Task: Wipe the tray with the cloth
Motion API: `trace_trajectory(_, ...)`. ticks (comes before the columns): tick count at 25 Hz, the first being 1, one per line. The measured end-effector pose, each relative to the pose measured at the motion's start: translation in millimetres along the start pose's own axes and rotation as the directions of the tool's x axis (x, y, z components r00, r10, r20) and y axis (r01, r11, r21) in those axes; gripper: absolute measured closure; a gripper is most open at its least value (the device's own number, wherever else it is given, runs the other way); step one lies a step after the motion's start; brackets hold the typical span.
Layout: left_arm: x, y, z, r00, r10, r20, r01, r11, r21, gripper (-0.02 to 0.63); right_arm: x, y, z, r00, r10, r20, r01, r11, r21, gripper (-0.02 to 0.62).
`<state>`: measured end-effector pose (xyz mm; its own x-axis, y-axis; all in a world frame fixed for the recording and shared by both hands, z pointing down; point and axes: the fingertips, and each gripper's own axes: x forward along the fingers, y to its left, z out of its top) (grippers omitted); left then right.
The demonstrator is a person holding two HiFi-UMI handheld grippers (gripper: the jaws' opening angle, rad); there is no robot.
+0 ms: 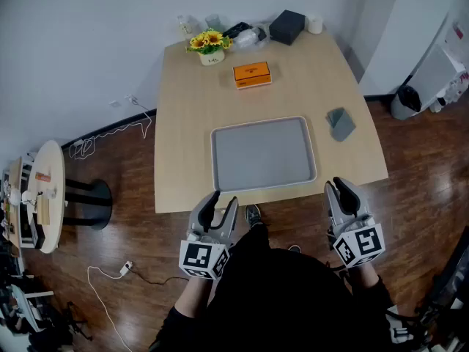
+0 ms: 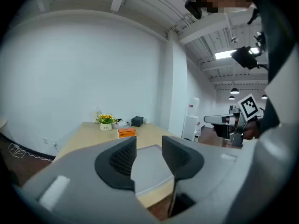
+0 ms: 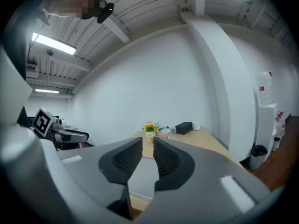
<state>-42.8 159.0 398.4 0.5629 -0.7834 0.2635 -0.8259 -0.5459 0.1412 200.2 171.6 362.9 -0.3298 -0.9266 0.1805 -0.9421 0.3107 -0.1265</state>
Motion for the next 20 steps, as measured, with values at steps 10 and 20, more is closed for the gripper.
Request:
trace_trajectory(10, 102, 148, -45, 0.979, -0.031, -0.199, 0.027, 0.999, -0.023, 0.453, 137, -41, 22, 0.989, -0.133, -0.058, 0.141, 0.971, 0.194, 0.520)
trace_trajectory(20, 125, 186, -126, 0.897, 0.092, -0.432, -0.153, 0.982, -0.109, 0.453, 194, -276, -143, 0.739, -0.366, -0.566, 0.339, 0.928, -0.157, 0.426)
